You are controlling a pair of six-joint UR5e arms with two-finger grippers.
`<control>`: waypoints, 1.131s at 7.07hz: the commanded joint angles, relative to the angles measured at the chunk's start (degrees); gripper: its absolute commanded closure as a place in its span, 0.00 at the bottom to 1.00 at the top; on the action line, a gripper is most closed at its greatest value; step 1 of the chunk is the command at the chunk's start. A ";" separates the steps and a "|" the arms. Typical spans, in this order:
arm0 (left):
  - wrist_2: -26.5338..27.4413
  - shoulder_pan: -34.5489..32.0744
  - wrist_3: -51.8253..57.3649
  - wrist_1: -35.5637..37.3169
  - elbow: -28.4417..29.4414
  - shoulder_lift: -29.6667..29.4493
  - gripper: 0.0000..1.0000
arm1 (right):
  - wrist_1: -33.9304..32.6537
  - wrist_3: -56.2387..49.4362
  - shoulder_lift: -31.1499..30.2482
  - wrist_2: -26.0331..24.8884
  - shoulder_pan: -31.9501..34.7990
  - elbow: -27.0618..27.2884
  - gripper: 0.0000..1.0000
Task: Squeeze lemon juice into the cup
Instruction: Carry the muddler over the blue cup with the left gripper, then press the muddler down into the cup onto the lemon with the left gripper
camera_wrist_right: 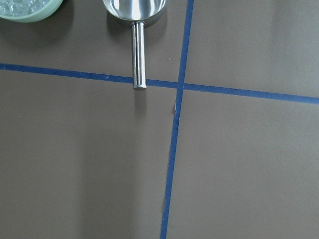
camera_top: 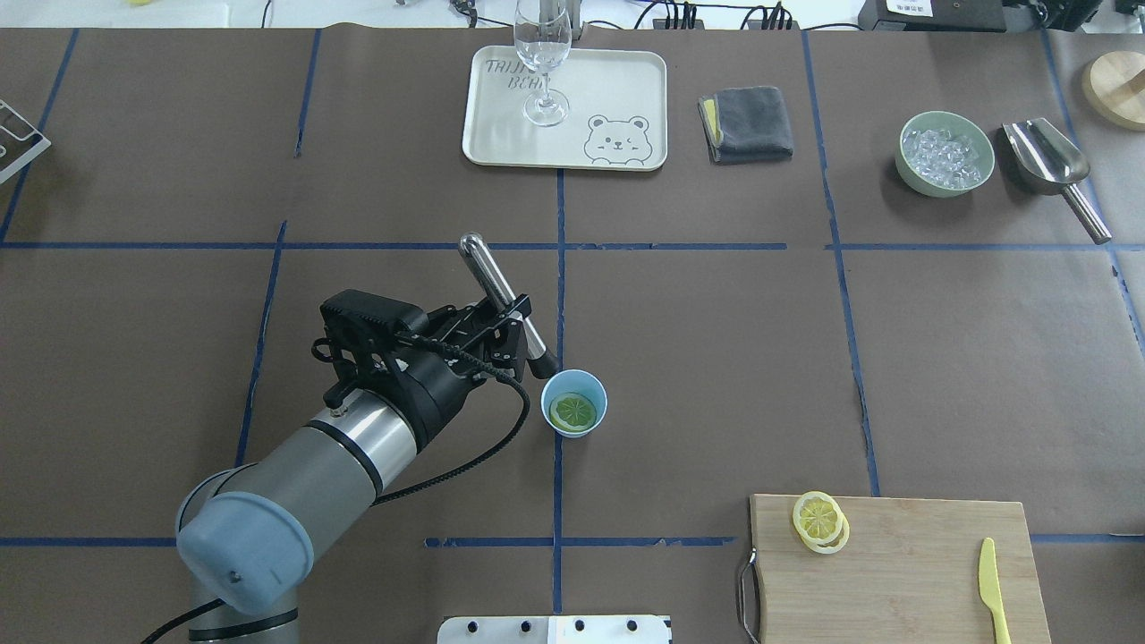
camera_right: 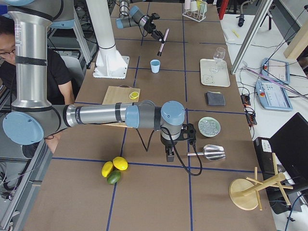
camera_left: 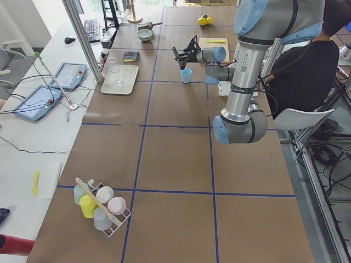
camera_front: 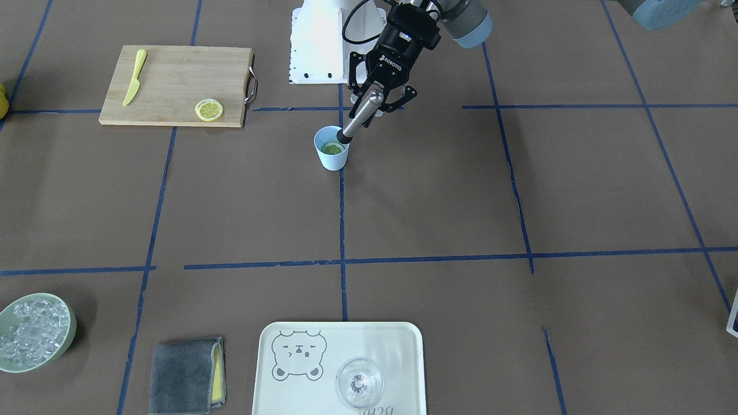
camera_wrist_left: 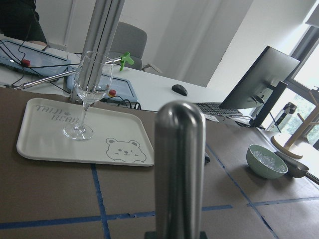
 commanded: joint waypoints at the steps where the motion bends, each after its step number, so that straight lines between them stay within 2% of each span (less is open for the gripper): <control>1: 0.04 0.47 3.96 0.28 0.40 -1.27 1.00 | -0.09 0.11 -0.16 1.13 0.26 -0.06 0.00; 3: 0.30 0.65 9.31 1.68 3.28 -3.73 1.00 | -0.09 0.20 -0.16 1.13 0.35 -0.15 0.00; 8: 0.13 2.75 9.24 1.69 4.00 -4.97 1.00 | -0.09 0.28 -0.16 1.40 1.05 -0.06 0.00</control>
